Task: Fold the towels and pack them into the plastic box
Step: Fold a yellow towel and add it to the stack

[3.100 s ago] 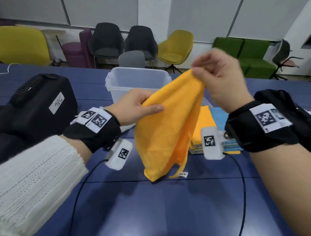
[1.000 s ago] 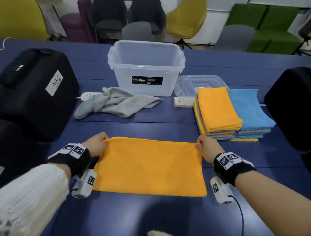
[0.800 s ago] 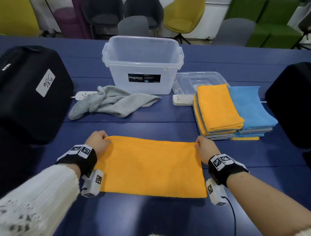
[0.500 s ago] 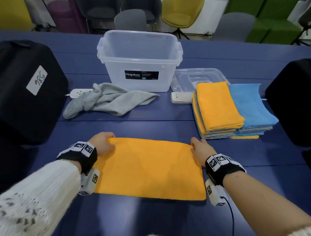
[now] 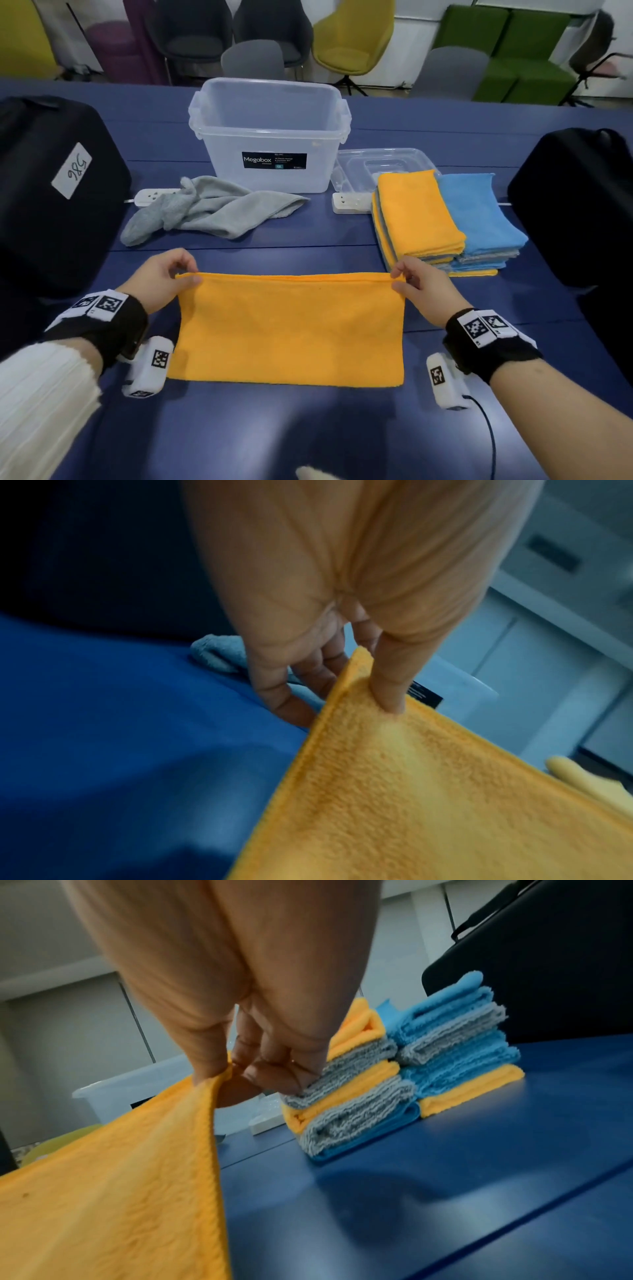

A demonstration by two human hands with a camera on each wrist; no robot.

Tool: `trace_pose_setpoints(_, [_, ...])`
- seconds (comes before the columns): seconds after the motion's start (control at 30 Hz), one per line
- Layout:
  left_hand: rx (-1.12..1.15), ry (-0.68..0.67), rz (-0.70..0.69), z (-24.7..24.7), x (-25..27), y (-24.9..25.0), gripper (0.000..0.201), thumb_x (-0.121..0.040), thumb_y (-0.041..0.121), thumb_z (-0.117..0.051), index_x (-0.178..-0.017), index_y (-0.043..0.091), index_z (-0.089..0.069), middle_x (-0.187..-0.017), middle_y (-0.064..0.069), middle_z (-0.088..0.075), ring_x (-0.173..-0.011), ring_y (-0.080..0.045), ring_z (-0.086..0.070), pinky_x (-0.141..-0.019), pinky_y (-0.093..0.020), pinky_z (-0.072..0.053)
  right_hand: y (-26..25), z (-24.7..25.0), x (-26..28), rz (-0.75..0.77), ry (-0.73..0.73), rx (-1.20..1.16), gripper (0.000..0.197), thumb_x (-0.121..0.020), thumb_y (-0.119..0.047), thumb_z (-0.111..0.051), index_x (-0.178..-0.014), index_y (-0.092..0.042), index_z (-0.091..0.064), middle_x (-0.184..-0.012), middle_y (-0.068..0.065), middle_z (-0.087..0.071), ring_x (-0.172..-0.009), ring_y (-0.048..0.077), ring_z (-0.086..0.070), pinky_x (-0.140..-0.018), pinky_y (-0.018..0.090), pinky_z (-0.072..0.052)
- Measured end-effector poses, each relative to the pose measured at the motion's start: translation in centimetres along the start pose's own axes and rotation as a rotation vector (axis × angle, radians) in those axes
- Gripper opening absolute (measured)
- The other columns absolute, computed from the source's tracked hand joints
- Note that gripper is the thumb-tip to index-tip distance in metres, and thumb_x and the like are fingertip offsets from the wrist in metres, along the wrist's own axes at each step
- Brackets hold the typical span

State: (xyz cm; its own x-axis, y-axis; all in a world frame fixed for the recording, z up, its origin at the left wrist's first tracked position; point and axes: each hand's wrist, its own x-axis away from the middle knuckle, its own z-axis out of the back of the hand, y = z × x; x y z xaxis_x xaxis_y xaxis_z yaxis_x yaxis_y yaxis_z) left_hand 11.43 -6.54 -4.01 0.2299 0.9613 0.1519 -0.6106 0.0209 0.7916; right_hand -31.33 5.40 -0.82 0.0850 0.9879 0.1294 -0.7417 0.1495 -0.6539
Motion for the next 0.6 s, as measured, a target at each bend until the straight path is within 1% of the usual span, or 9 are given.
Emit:
trace_pose_setpoints(0.1, [-0.08,-0.054,-0.049,0.3,0.5,0.6,0.02,-0.082,0.003,-0.07,-0.076,0.02,-0.062,-0.079,-0.005,-0.063,-0.069,-0.02,-0.055,-0.069,-0.034,-0.045,0.2,1.2,0.8,0.016,0.035,0.012,0.005,-0.091,-0.019,-0.062,-0.091,-0.023,-0.059,-0.072,-0.003,-0.051,-0.063,0.01,-0.046,-0.059,0.021,-0.037])
trace_pose_setpoints(0.17, [-0.073,-0.047,-0.069,0.6,0.6,0.6,0.025,-0.081,0.003,-0.071,-0.079,0.025,-0.061,-0.076,-0.004,-0.062,-0.068,-0.019,-0.055,-0.071,-0.037,-0.046,0.3,1.9,1.3,0.021,0.042,0.027,0.005,-0.09,-0.02,-0.064,-0.089,-0.022,-0.06,-0.071,0.0,-0.052,-0.063,0.011,-0.046,-0.058,0.022,-0.039])
trace_pose_setpoints(0.23, [-0.06,-0.03,-0.086,0.9,0.6,0.6,0.028,-0.081,0.002,-0.071,-0.078,0.027,-0.059,-0.076,-0.003,-0.062,-0.069,-0.02,-0.056,-0.073,-0.04,-0.047,0.5,2.4,1.6,0.026,0.031,0.059,0.008,-0.089,-0.021,-0.065,-0.084,-0.023,-0.059,-0.07,0.0,-0.052,-0.06,0.011,-0.045,-0.057,0.022,-0.037])
trace_pose_setpoints(0.3, [-0.08,-0.029,-0.106,0.9,0.6,0.9,0.029,-0.081,0.001,-0.07,-0.078,0.028,-0.061,-0.077,-0.004,-0.063,-0.071,-0.022,-0.058,-0.075,-0.04,-0.047,0.6,2.7,1.9,0.031,0.014,0.093,0.012,-0.089,-0.022,-0.066,-0.08,-0.023,-0.058,-0.068,0.0,-0.052,-0.057,0.009,-0.043,-0.054,0.019,-0.035])
trace_pose_setpoints(0.37, [-0.12,-0.042,-0.117,0.8,0.7,1.3,0.025,-0.082,0.001,-0.069,-0.077,0.026,-0.064,-0.081,-0.004,-0.066,-0.076,-0.026,-0.061,-0.078,-0.039,-0.049,0.6,2.8,2.1,0.045,-0.002,0.105,0.014,-0.088,-0.022,-0.067,-0.077,-0.02,-0.058,-0.068,0.0,-0.054,-0.056,0.005,-0.043,-0.052,0.015,-0.035])
trace_pose_setpoints(0.4, [-0.142,-0.047,-0.123,0.7,0.8,1.6,0.024,-0.082,0.002,-0.069,-0.076,0.024,-0.065,-0.082,-0.004,-0.067,-0.079,-0.027,-0.063,-0.08,-0.04,-0.05,0.6,2.9,2.2,0.053,-0.008,0.11,0.014,-0.087,-0.021,-0.067,-0.076,-0.02,-0.058,-0.07,0.001,-0.057,-0.058,0.006,-0.045,-0.054,0.015,-0.037])
trace_pose_setpoints(0.43, [-0.165,-0.047,-0.129,0.7,0.9,1.8,0.023,-0.082,0.002,-0.069,-0.077,0.025,-0.065,-0.082,-0.003,-0.068,-0.081,-0.027,-0.064,-0.081,-0.04,-0.05,0.6,2.9,2.2,0.06,-0.012,0.117,0.015,-0.087,-0.021,-0.067,-0.076,-0.02,-0.057,-0.073,0.002,-0.059,-0.063,0.008,-0.048,-0.056,0.015,-0.037])
trace_pose_setpoints(0.5, [-0.193,-0.045,-0.14,0.5,0.9,2.1,0.021,-0.082,0.003,-0.069,-0.077,0.022,-0.066,-0.081,-0.001,-0.068,-0.08,-0.024,-0.064,-0.08,-0.038,-0.05,0.7,3.1,2.3,0.068,-0.022,0.129,0.016,-0.089,-0.021,-0.064,-0.076,-0.019,-0.055,-0.078,0.003,-0.059,-0.073,0.014,-0.051,-0.062,0.022,-0.039])
trace_pose_setpoints(0.6, [-0.223,-0.049,-0.133,0.6,0.8,2.1,0.019,-0.082,0.004,-0.07,-0.077,0.022,-0.066,-0.079,0.001,-0.068,-0.078,-0.019,-0.064,-0.08,-0.037,-0.051,1.1,3.4,2.3,0.058,-0.036,0.124,0.018,-0.091,-0.022,-0.061,-0.076,-0.018,-0.052,-0.076,0.003,-0.056,-0.07,0.014,-0.046,-0.062,0.026,-0.037])
